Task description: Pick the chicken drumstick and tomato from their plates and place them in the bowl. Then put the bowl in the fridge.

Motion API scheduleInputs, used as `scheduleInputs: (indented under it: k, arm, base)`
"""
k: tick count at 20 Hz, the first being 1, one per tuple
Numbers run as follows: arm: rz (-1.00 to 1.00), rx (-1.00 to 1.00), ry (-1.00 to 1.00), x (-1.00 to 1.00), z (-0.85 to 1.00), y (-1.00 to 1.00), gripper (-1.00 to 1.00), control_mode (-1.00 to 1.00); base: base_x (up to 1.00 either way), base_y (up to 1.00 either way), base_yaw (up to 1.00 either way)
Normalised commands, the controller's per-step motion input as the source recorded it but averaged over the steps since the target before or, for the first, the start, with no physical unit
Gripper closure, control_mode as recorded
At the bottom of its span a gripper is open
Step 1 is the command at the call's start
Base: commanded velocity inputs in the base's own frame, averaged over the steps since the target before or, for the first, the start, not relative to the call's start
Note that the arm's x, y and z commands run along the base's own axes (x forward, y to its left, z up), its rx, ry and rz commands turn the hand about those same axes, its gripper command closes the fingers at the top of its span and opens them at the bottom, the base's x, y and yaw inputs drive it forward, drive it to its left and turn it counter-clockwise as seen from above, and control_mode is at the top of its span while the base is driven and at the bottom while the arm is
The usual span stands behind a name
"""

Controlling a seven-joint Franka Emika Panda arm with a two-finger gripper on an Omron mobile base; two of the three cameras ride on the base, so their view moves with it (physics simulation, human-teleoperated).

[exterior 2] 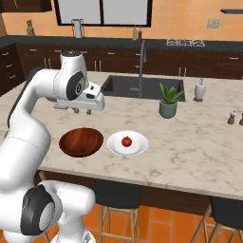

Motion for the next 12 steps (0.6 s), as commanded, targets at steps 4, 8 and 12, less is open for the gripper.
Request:
scheduleInputs:
  k: [4,8,12]
  arm:
    - [0.00,0.00,0.00,0.00,0.00,0.00,-1.00,1.00]
    - [0.00,0.00,0.00,0.00,0.00,0.00,-1.00,1.00]
    - [0.00,0.00,0.00,0.00,0.00,0.00,-1.00,1.00]
  base:
    - [0.00,0.11,0.00]
    - [0.00,0.63,-0.01]
    - [0.00,0.51,-0.02]
